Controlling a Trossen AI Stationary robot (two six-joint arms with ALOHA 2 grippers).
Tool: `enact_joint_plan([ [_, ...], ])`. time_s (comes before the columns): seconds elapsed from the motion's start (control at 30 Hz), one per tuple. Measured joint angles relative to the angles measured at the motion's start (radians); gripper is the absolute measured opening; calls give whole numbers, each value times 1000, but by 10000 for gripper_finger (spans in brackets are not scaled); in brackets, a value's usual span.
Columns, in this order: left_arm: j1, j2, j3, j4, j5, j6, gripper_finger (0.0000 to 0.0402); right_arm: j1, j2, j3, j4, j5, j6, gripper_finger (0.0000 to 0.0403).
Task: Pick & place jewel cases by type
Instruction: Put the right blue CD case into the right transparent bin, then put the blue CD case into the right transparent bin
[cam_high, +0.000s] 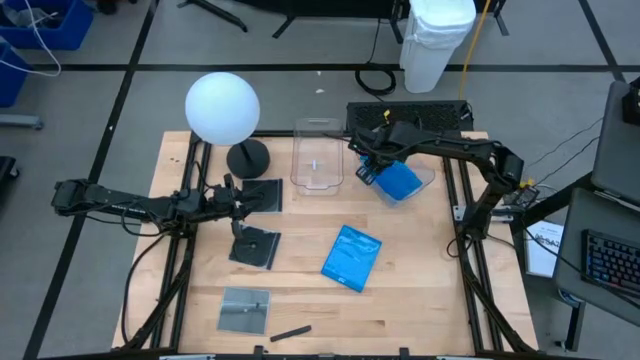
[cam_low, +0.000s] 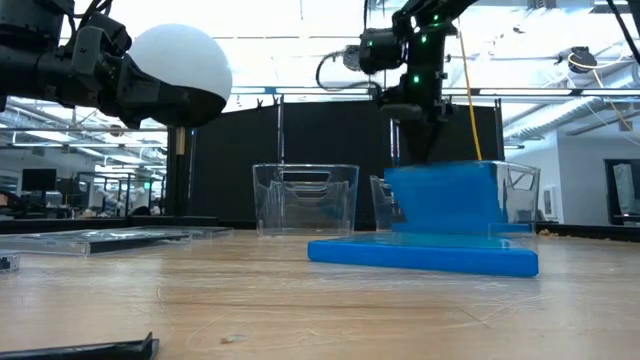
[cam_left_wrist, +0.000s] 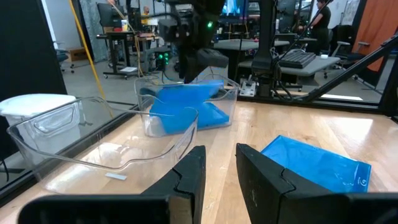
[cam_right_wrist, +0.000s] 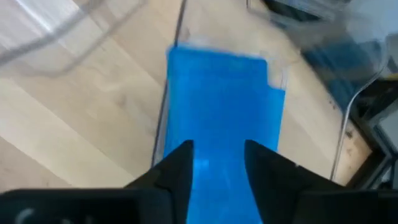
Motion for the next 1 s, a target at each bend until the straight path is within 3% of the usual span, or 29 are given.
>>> enact_joint_plan([
  [0.17, 0, 0, 0, 0, 0, 0, 97, 7, -38, 0, 14, 3, -8, 176],
  [0.3, 0, 0, 0, 0, 0, 0, 97, 14, -79, 0, 16, -10, -25, 185],
  [0.47, 0, 0, 0, 0, 0, 0, 97, 48, -154, 0, 65, -145, -42, 176],
  [0.6, 0, 0, 0, 0, 0, 0, 97, 157, -220, -49, 179, -265, -106, 165],
  [0.8, 0, 0, 0, 0, 0, 0, 97, 433, -319, -316, 525, -408, -212, 155],
  [1.0, 0, 0, 0, 0, 0, 0, 97, 684, -401, -712, 1045, -411, -195, 155],
])
